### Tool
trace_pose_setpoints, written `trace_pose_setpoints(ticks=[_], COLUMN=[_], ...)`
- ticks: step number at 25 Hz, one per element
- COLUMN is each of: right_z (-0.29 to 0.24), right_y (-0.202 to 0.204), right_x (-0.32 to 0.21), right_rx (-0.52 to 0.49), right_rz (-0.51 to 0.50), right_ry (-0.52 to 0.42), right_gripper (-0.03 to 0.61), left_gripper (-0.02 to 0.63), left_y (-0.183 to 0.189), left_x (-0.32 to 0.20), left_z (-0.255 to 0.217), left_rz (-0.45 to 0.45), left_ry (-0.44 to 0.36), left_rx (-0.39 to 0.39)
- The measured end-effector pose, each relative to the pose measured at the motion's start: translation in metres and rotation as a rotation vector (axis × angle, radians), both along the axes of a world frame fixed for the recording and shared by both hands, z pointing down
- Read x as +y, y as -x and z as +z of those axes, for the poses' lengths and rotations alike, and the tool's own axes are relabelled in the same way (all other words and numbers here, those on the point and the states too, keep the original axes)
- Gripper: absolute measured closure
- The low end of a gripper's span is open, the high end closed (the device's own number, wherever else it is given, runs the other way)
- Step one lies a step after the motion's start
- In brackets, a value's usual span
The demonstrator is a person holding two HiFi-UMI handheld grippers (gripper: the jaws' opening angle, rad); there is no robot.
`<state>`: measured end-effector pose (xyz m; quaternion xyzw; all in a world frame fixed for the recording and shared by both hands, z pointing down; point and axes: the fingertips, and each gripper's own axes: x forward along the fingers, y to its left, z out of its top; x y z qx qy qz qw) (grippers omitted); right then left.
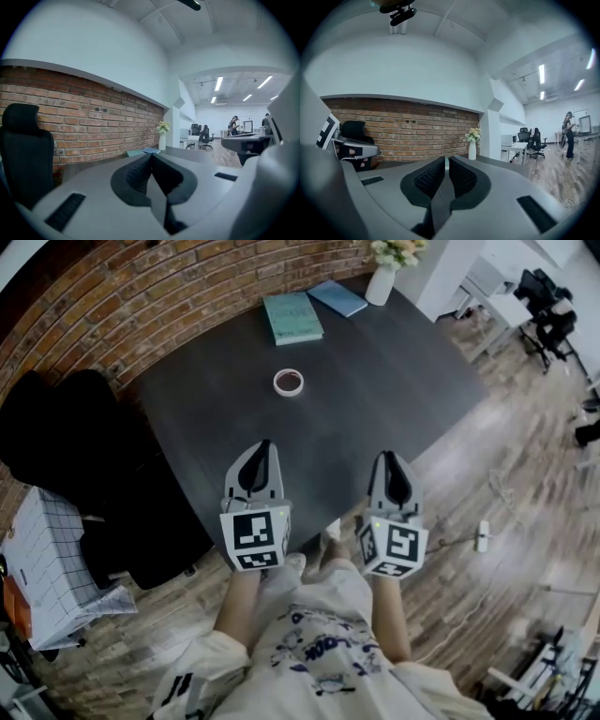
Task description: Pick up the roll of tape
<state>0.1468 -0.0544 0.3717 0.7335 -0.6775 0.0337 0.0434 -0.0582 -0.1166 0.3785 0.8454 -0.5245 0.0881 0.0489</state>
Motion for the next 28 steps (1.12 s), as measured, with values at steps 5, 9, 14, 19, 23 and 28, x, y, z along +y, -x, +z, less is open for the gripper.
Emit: trace_pose_setpoints(ticks=[5,9,14,19,23,28], right_z=[0.005,0.009,0.017,0.030,0.042,0.064], right_y=[-0.030,-0.055,-0.079,-0.089,-0.092,-0.097], right_x=[-0.051,-0.094,-0.144,-0.184,-0.210,-0.239], right_rx=[-0.013,-0.019,-0.014,-0.021,-0.027,-0.036], right_rz=[-0.024,-0.054,-0.107,-0.171,-0.210,-0.236], right_ry=[0.011,0.023,0.052,0.084,0.109,0.156], right_gripper=[0.549,0.549,0.549,0.549,0.549,0.549], left_gripper=[0.611,0.611,0.611,0.611,0.611,0.611], left_y=[-0.021,-0.039,-0.061,-0.074,-0.080,-0.086], left_x=[-0.041,-0.076,-0.119,-0.153,-0.178,-0.207], left_z=[0.013,0.022,0.032,0.041,0.054,0.075], left_rz=[-0.045,-0.084,-0.126,-0.151,-0.164,-0.189], left_ry=[0.033,0.053,0.077,0.114,0.148,0.199], left_rx=[-0.017,-0.036,-0.056,-0.077,-0.083,-0.088])
